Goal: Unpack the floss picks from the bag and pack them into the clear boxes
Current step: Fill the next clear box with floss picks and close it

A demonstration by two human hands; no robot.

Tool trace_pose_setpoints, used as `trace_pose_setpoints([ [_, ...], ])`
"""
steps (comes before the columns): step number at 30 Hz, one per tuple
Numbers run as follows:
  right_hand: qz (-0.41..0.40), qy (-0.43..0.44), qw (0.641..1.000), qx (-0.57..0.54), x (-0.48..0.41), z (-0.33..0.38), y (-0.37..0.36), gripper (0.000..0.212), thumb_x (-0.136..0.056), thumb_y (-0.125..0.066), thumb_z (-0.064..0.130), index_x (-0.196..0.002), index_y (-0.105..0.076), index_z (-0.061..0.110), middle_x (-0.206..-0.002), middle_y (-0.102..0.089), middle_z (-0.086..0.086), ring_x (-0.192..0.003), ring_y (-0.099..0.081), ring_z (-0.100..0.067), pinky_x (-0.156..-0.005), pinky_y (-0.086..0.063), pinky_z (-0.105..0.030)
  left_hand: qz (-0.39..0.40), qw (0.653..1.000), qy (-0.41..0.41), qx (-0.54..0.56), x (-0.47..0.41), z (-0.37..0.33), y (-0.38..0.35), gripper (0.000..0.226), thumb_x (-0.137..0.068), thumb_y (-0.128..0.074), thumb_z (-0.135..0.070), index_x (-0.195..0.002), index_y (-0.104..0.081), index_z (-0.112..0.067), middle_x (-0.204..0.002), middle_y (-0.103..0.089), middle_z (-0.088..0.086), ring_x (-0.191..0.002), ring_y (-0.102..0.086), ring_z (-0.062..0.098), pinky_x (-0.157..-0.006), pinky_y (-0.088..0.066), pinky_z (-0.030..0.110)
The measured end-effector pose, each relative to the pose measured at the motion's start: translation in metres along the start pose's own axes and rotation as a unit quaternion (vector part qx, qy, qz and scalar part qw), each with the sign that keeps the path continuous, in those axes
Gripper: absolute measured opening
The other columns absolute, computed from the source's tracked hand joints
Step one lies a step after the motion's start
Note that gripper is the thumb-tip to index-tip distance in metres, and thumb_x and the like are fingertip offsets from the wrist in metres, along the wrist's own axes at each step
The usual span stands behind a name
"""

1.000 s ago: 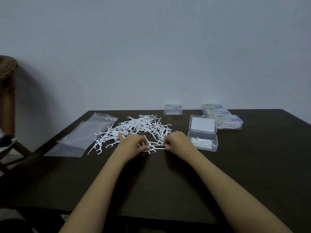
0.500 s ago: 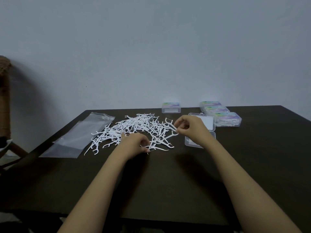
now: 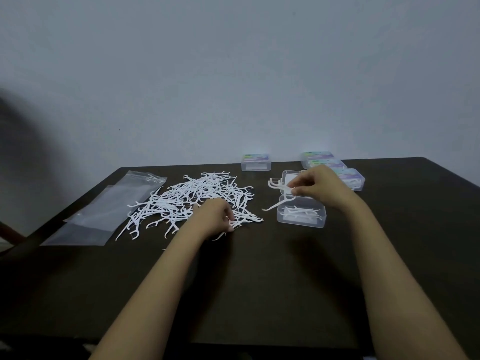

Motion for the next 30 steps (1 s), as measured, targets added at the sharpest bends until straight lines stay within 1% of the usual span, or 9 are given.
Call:
trace_pose_setpoints([
  [1,-0.016,-0.006,1.0,0.01,0.001,-0.002,0.007,0.021,-0.083,-0.065,0.005,-0.103,-0.07,0.005,-0.098,-0.07,-0.013,-0.088,-0.062,-0.023,-0.083,-0.05,-0.033,0.003,1.0,0.0,0.0,0.0,0.0,-0.001,0.016,-0.08,-0.069,-0.01,-0.096,-0.067,-0.012,-0.078,-0.061,-0.002,-0.102,-0.058,0.019,-0.108,-0.029,0.051],
  [3,-0.055,-0.021,0.998,0.02,0.005,-0.01,0.022,0.024,-0.085,-0.063,0.006,-0.108,-0.068,0.005,-0.105,-0.068,-0.011,-0.089,-0.059,-0.019,-0.077,-0.047,-0.022,0.008,1.0,0.003,-0.007,0.0,0.0,-0.003,0.015,-0.08,-0.067,-0.008,-0.095,-0.068,-0.011,-0.081,-0.058,-0.001,-0.104,-0.058,0.021,-0.108,-0.029,0.051],
  [6,-0.077,-0.057,0.994,0.05,0.009,-0.026,0.034,0.023,-0.087,-0.061,0.006,-0.109,-0.068,0.005,-0.107,-0.067,-0.011,-0.087,-0.054,-0.013,-0.057,-0.035,-0.008,0.027,0.999,0.006,-0.021,-0.002,-0.001,-0.006,0.016,-0.081,-0.065,-0.005,-0.095,-0.067,-0.012,-0.079,-0.058,-0.002,-0.104,-0.057,0.022,-0.109,-0.029,0.049],
  [10,-0.015,-0.098,0.992,0.079,0.005,-0.04,0.014,0.02,-0.085,-0.061,0.003,-0.103,-0.07,0.005,-0.105,-0.067,-0.012,-0.082,-0.054,-0.013,-0.06,-0.04,-0.015,0.045,0.998,0.004,-0.036,-0.007,-0.008,-0.011,0.019,-0.083,-0.061,-0.004,-0.1,-0.067,-0.011,-0.105,-0.065,0.009,-0.11,-0.056,0.025,-0.108,-0.032,0.043],
  [15,0.024,-0.104,0.993,0.057,0.002,-0.044,0.0,0.018,-0.085,-0.062,0.007,-0.102,-0.07,0.006,-0.104,-0.068,-0.01,-0.077,-0.055,-0.008,-0.066,-0.045,-0.017,0.054,0.995,-0.01,-0.084,-0.009,-0.022,-0.012,0.02,-0.086,-0.057,-0.006,-0.1,-0.069,-0.012,-0.099,-0.066,0.006,-0.106,-0.058,0.022,-0.103,-0.037,0.035],
  [19,-0.011,-0.094,0.994,0.059,-0.001,-0.042,0.007,0.021,-0.089,-0.058,0.008,-0.107,-0.068,0.007,-0.109,-0.066,-0.011,-0.085,-0.052,-0.011,-0.074,-0.041,-0.021,0.03,0.998,-0.028,-0.057,-0.014,-0.034,-0.008,0.018,-0.086,-0.055,-0.005,-0.097,-0.069,-0.011,-0.076,-0.059,-0.006,-0.103,-0.059,0.024,-0.101,-0.04,0.039],
  [22,-0.043,-0.077,0.994,0.064,-0.004,-0.039,0.013,0.02,-0.089,-0.058,0.01,-0.107,-0.069,0.008,-0.11,-0.066,-0.011,-0.085,-0.053,-0.01,-0.078,-0.043,-0.021,-0.027,0.998,-0.059,-0.016,-0.021,-0.049,0.004,0.014,-0.085,-0.059,-0.005,-0.094,-0.069,-0.009,-0.094,-0.064,0.007,-0.091,-0.059,0.021,-0.086,-0.044,0.027],
  [25,-0.047,-0.072,0.994,0.073,-0.005,-0.038,0.012,0.02,-0.089,-0.058,0.01,-0.107,-0.069,0.008,-0.11,-0.066,-0.011,-0.084,-0.053,-0.01,-0.083,-0.045,-0.024,-0.062,0.993,-0.099,0.026,-0.026,-0.07,0.009,0.014,-0.082,-0.062,-0.001,-0.092,-0.067,-0.008,-0.088,-0.06,0.005,-0.078,-0.051,0.014,-0.073,-0.04,0.021],
  [30,-0.049,-0.071,0.993,0.079,-0.006,-0.04,0.012,0.019,-0.089,-0.058,0.01,-0.104,-0.069,0.007,-0.108,-0.067,-0.012,-0.084,-0.054,-0.011,-0.085,-0.047,-0.028,-0.076,0.986,-0.137,0.062,-0.033,-0.112,0.003,0.016,-0.078,-0.066,-0.001,-0.092,-0.069,-0.01,-0.082,-0.063,0.002,-0.086,-0.061,0.021,-0.085,-0.05,0.032],
])
Point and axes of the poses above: each hand's wrist, its own x-axis away from the middle knuckle, its own y-axis out of the back of the hand, z = x × y, the point moved 10 cm from there along -x, towards the middle knuckle
